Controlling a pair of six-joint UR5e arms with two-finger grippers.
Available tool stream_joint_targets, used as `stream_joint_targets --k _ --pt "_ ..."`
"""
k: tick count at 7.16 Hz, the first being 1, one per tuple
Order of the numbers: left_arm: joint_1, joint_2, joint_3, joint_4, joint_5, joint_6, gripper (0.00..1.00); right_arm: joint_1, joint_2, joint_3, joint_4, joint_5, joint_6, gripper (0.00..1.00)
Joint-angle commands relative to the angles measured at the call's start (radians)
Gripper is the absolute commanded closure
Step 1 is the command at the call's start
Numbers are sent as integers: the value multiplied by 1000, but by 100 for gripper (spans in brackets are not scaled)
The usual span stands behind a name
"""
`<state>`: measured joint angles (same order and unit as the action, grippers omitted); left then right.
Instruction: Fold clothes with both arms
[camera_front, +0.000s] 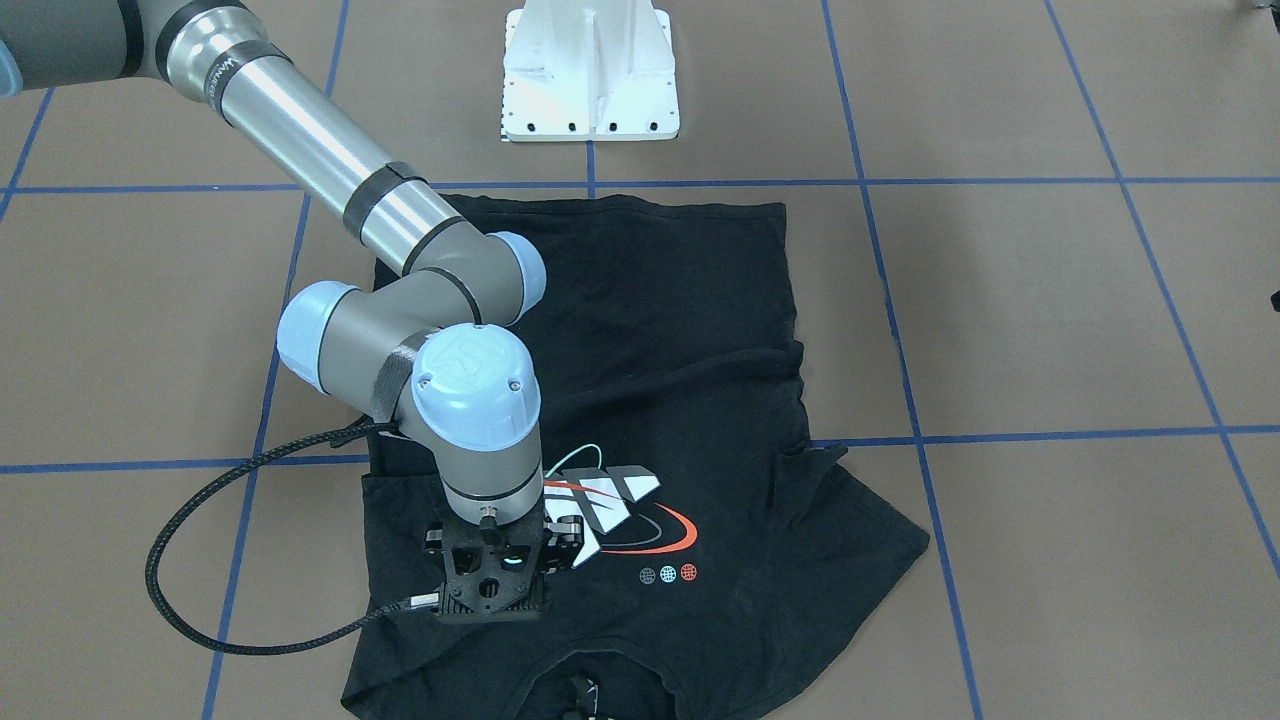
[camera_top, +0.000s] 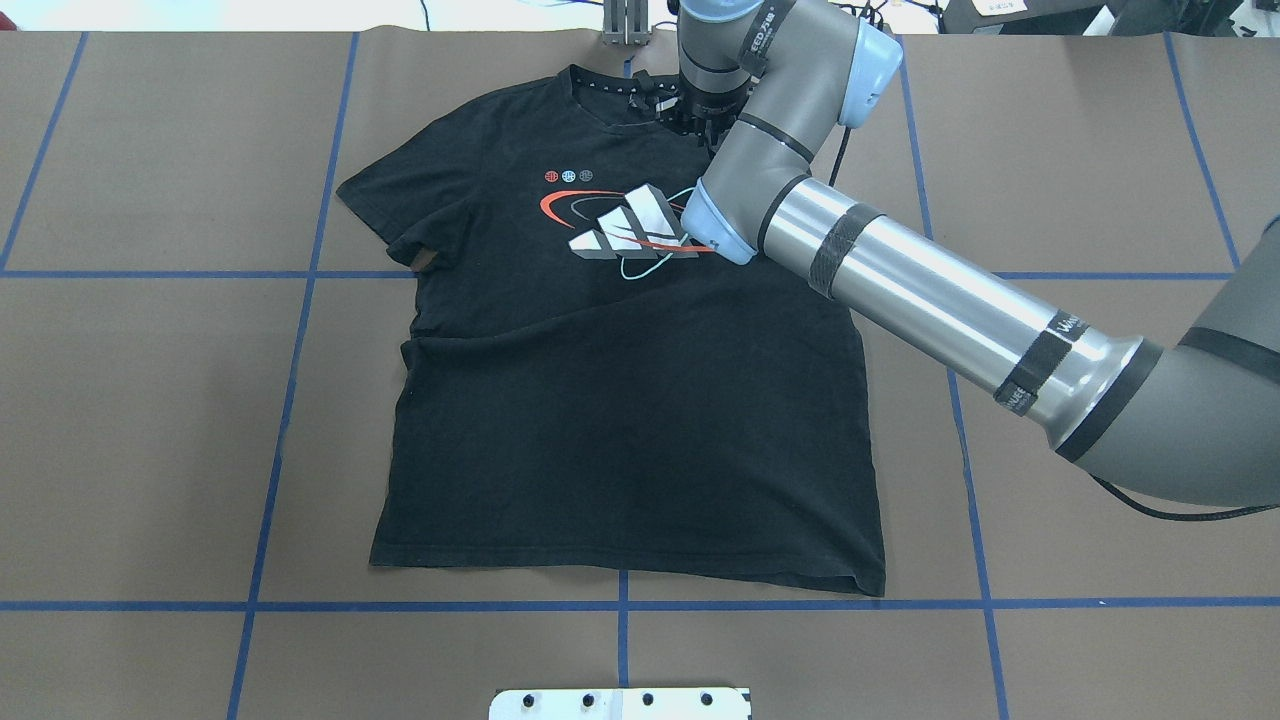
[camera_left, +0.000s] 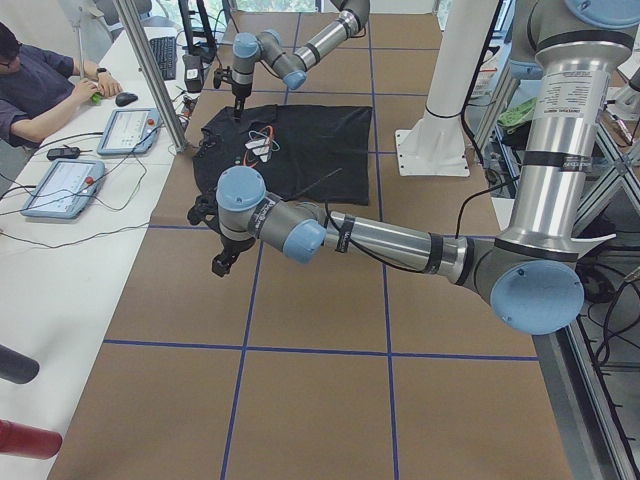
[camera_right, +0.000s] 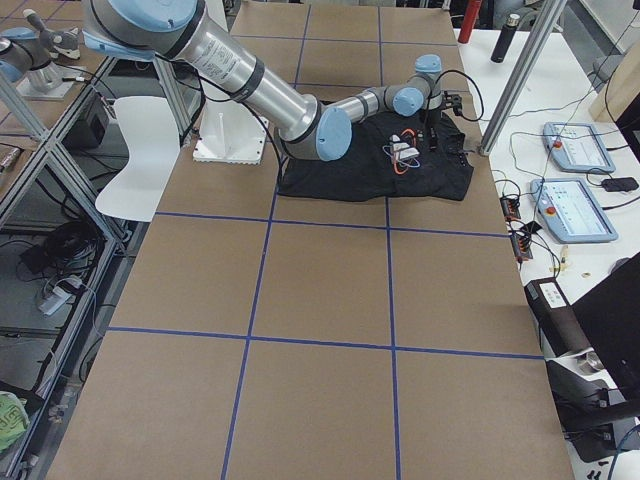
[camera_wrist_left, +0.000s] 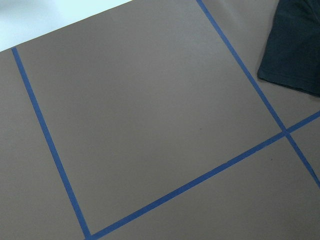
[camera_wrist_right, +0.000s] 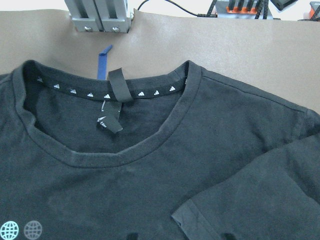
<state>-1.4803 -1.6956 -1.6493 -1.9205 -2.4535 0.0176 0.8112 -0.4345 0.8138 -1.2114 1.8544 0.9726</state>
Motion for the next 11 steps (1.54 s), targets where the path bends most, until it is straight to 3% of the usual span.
stream_joint_targets --k 1,2,4,7,9,11 --pt "47 -31 11 -49 7 -69 0 25 3 36 -26 81 -26 0" --pt "84 -74 20 -54 14 -179 0 45 -15 103 -99 129 -70 0" --pt "156 -134 64 -147 39 -417 0 71 -157 375 -290 144 -197 0" --pt "282 -255 314 -456 207 -699 0 153 -491 747 -358 218 -377 0" --pt "395 -337 466 -585 348 -786 0 232 -707 897 -358 256 -548 0" --pt "474 -400 592 -700 457 -879 0 302 -864 965 -349 288 -719 0"
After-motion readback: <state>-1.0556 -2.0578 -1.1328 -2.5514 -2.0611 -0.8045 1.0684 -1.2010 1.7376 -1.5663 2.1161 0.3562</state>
